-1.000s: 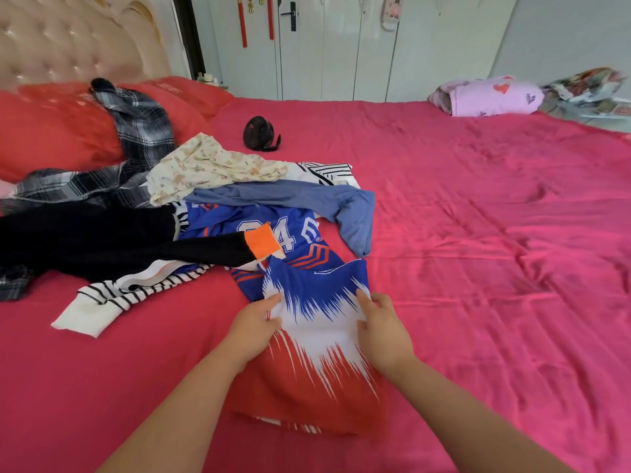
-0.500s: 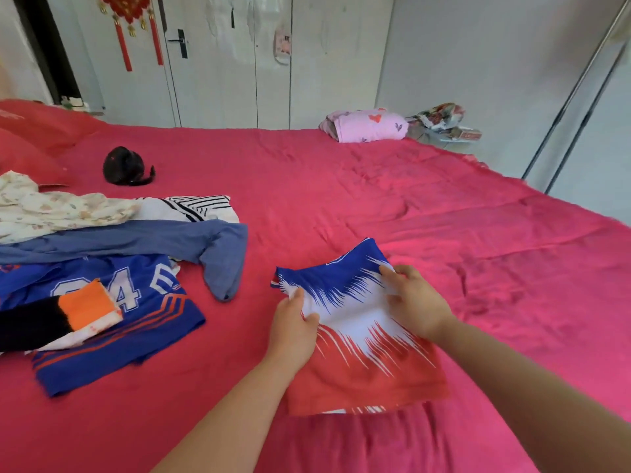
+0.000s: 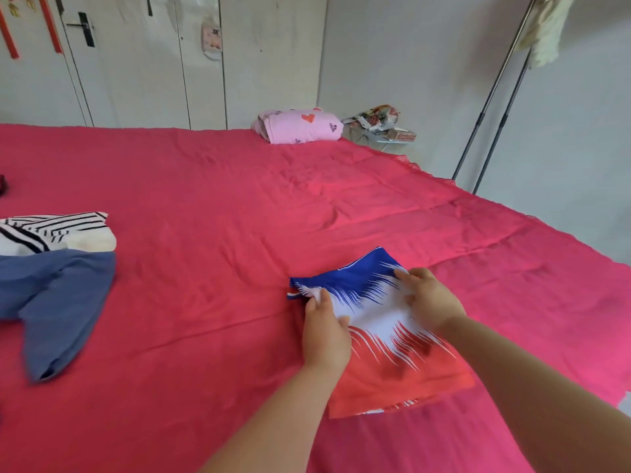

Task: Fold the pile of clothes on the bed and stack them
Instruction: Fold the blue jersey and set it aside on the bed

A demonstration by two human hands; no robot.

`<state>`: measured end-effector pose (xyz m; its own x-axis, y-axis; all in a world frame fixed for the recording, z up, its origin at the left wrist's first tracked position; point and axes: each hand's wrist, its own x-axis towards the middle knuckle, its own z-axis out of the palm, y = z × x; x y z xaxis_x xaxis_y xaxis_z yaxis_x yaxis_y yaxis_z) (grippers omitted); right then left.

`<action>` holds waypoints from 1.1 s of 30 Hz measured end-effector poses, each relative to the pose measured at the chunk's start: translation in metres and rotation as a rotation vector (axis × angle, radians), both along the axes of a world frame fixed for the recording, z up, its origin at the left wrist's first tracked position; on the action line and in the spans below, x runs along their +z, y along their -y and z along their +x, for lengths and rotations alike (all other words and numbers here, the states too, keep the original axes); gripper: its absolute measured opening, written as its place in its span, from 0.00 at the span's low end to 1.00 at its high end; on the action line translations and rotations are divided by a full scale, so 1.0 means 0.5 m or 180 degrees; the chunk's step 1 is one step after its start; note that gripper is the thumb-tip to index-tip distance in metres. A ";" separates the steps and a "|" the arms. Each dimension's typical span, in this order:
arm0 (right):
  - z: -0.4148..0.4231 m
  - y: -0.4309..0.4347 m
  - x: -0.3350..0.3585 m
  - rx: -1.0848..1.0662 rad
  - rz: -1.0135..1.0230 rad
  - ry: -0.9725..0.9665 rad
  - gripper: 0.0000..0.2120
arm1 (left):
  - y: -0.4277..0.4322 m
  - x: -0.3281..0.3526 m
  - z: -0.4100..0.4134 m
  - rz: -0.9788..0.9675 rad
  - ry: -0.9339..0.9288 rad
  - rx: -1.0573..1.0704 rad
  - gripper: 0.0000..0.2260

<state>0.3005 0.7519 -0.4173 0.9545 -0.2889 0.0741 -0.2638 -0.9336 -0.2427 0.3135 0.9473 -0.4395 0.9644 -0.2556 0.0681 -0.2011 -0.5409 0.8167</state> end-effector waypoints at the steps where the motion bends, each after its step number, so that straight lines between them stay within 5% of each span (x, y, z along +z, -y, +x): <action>1: 0.007 0.011 -0.011 -0.0033 -0.0050 0.0011 0.28 | 0.014 -0.007 0.006 0.0044 -0.0001 -0.0012 0.26; 9: 0.032 0.070 -0.058 -0.0650 -0.0235 -0.0278 0.25 | 0.078 -0.058 0.008 0.0267 -0.0553 0.0070 0.31; 12: 0.023 0.059 -0.080 -0.0716 -0.0539 -0.0271 0.24 | 0.080 -0.065 -0.001 0.0971 0.0274 0.0262 0.33; 15: 0.021 0.030 -0.101 -0.0057 -0.0697 0.0153 0.21 | 0.092 -0.078 0.000 0.1372 0.1060 -0.0231 0.32; 20: 0.008 -0.001 -0.174 0.0153 -0.0603 -0.0643 0.25 | 0.104 -0.141 0.014 0.2102 0.0312 -0.0777 0.34; 33: 0.010 -0.113 -0.101 0.0091 -0.0382 -0.0406 0.24 | -0.047 -0.053 0.041 0.2080 0.0578 -0.0344 0.29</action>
